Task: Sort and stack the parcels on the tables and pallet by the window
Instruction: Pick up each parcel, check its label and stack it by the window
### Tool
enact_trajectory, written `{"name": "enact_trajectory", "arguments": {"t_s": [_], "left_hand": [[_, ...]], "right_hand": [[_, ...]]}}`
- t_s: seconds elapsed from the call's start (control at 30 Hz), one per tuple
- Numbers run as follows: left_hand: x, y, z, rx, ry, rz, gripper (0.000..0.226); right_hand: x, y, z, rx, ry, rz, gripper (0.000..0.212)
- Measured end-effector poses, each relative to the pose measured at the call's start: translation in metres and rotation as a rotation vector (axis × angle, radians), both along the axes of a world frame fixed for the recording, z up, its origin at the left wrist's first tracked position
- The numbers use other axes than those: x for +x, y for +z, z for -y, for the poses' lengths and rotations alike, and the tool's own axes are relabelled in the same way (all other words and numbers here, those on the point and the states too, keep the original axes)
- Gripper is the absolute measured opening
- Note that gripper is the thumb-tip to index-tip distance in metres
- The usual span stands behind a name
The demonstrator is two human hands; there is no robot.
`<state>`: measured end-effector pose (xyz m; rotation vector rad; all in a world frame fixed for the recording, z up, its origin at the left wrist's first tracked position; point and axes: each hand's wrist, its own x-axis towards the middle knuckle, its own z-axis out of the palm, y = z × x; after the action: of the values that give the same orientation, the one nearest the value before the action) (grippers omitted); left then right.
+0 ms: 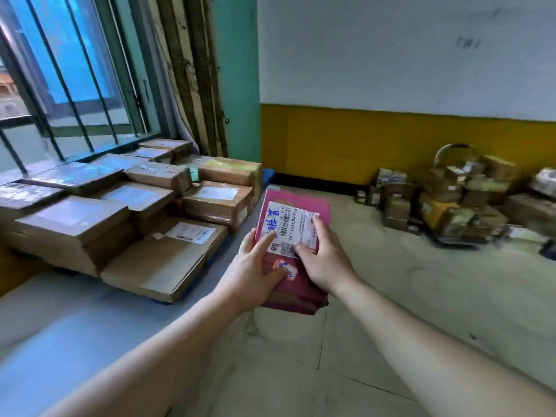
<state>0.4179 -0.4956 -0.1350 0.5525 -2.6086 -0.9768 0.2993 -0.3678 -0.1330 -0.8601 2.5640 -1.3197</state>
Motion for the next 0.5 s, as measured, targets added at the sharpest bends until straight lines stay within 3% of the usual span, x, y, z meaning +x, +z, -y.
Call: {"name": "enact_trajectory", "arguments": {"t_s": [0.5], "left_hand": [[-0.245, 0.025, 0.113, 0.002, -0.13, -0.062, 0.077]], "right_hand": [[-0.229, 0.031, 0.098, -0.017, -0.108, -0.047, 0.072]]}}
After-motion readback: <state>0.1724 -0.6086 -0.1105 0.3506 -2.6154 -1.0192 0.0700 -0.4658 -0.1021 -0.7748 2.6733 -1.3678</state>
